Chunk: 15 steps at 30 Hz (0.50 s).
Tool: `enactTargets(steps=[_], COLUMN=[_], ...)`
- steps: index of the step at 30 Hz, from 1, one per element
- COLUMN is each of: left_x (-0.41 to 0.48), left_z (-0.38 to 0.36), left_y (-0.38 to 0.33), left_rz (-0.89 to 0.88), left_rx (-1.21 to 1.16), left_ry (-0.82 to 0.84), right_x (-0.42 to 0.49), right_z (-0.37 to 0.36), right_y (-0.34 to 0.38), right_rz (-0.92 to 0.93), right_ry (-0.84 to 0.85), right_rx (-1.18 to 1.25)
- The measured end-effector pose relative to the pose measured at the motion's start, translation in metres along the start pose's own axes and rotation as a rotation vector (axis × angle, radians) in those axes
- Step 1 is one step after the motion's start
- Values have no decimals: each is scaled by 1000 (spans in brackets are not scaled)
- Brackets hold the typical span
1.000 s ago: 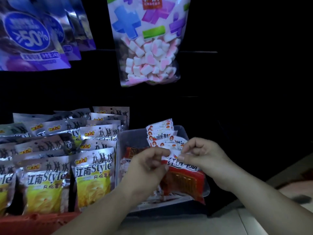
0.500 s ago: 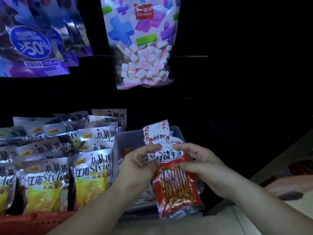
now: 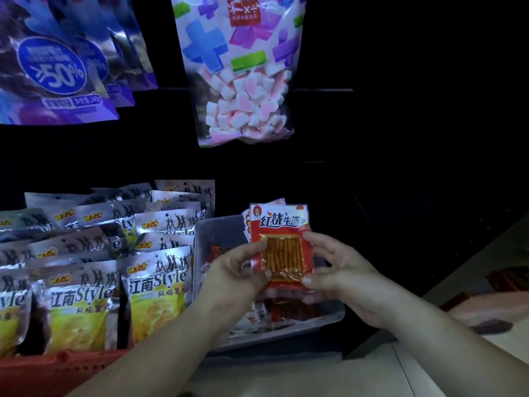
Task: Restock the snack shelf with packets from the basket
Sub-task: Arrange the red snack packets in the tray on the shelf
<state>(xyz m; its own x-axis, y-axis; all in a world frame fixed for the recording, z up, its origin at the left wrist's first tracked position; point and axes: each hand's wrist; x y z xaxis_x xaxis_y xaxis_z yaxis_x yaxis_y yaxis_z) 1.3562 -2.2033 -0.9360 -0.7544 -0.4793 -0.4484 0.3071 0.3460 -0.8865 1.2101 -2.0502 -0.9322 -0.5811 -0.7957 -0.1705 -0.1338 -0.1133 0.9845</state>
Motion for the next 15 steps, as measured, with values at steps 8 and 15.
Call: enactTargets(steps=[8,15], left_x=[2,4], left_z=[6,2], left_y=[7,6], left_rz=[6,-329], left_rx=[170,574], left_ry=[105,-223], right_x=[-4,-1], right_z=[-1,-21], right_y=[-5,-4], right_rz=[28,132], right_ry=[-35,-128], right_rx=[-64,-253])
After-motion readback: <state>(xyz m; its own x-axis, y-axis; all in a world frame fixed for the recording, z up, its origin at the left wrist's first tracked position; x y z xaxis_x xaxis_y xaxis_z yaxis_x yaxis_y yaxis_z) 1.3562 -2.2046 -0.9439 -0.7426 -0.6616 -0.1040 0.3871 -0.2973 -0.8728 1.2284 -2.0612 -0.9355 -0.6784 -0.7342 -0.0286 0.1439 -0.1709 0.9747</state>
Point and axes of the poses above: each hand's wrist, its own x-axis towards the middle knuckle, its own z-axis out of the back of the hand, y = z × x, and after that the axes turned 9 degrees about z, right-handed
